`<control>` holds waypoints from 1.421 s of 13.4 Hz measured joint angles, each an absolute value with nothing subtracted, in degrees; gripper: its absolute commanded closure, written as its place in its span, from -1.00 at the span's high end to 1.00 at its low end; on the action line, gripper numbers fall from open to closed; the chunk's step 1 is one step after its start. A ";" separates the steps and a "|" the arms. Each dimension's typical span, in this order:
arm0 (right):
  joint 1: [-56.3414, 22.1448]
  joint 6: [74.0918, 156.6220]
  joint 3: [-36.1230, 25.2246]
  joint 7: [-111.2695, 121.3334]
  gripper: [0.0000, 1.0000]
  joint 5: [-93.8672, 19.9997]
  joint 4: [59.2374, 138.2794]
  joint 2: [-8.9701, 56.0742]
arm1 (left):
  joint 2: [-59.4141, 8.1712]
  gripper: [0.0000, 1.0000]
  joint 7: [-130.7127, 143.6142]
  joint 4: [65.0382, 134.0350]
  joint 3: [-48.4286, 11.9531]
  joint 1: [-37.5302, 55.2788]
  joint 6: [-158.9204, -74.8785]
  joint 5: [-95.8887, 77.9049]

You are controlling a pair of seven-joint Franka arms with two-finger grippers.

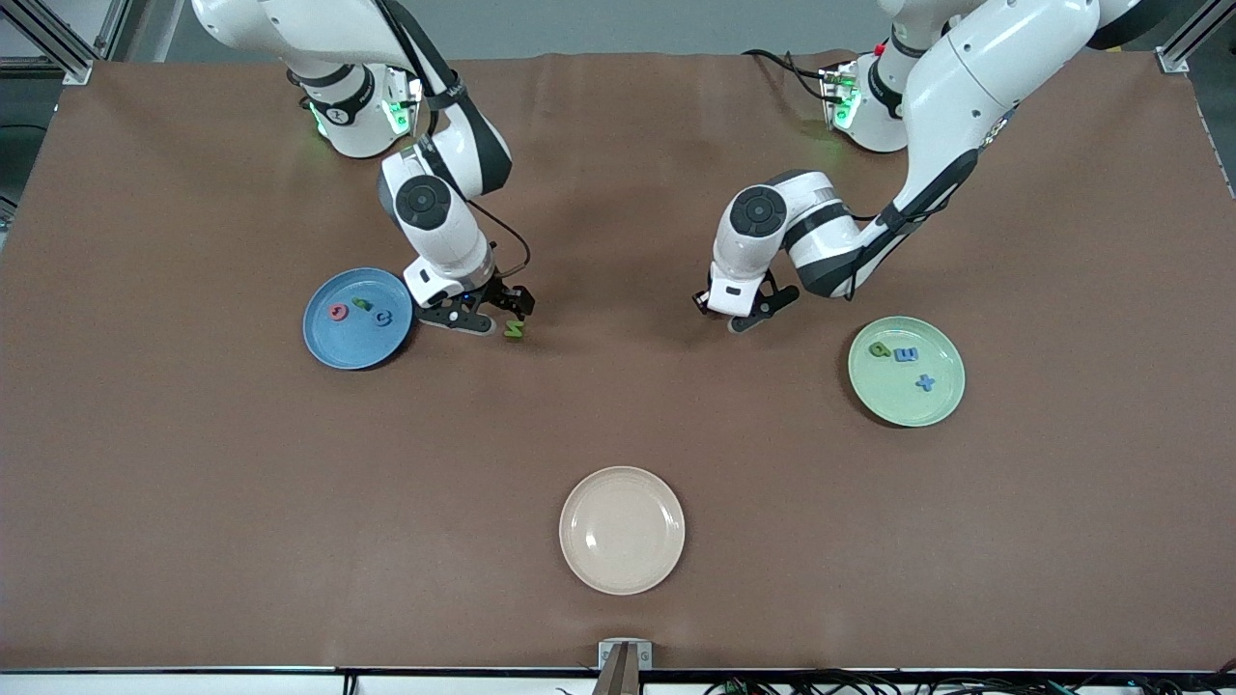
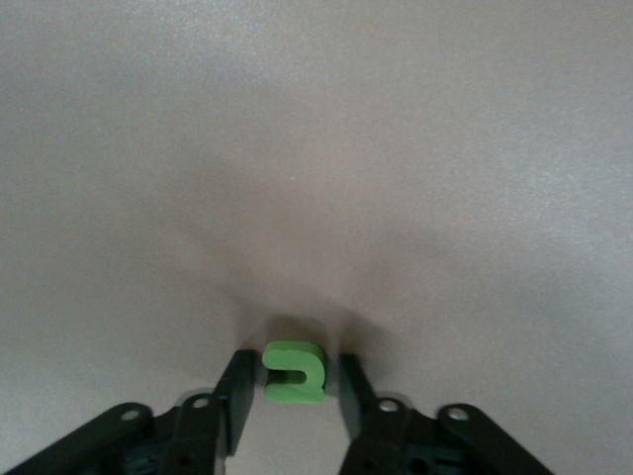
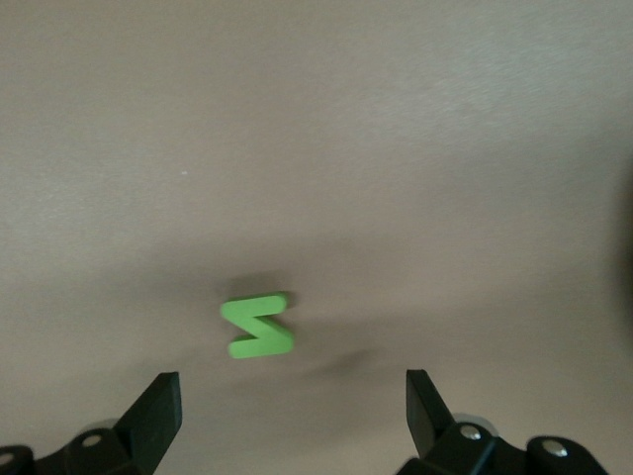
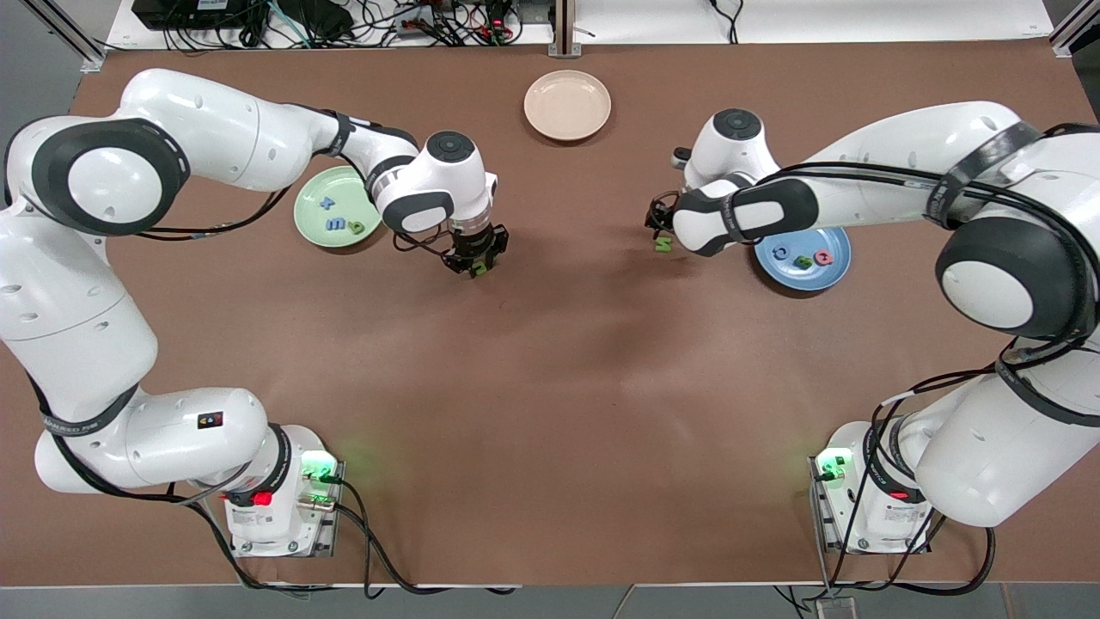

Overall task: Sort uppercase to blue plate, lowercase to green plate
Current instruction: 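Lift the n with the left gripper while the right gripper grasps the Z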

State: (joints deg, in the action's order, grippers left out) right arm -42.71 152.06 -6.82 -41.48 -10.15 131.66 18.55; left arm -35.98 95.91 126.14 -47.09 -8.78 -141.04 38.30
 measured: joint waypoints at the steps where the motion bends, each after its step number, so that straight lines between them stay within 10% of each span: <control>1: -43.24 152.55 -6.83 -42.27 1.00 -10.16 130.82 19.59 | -35.67 -0.73 95.90 126.13 -47.39 -8.92 -140.69 38.31; 9: -44.48 154.78 -7.00 -43.64 0.89 -10.08 128.27 25.06 | -34.36 -0.88 90.51 124.41 -50.04 -15.59 -140.83 38.96; 16: -44.48 154.75 -7.27 -43.38 -0.01 -8.68 128.06 25.38 | -32.80 -0.93 64.81 121.40 -56.57 -36.00 -135.82 38.96; 19: -44.48 154.73 -7.35 -43.37 -0.88 -8.62 127.80 25.31 | -32.91 -0.91 57.49 119.87 -55.52 -40.07 -135.25 38.96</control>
State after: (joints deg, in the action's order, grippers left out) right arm -44.48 154.73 -7.35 -43.37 -8.62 127.80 25.31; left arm -32.91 57.49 119.87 -55.52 -40.07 -135.25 38.96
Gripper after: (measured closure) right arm 0.595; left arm 0.722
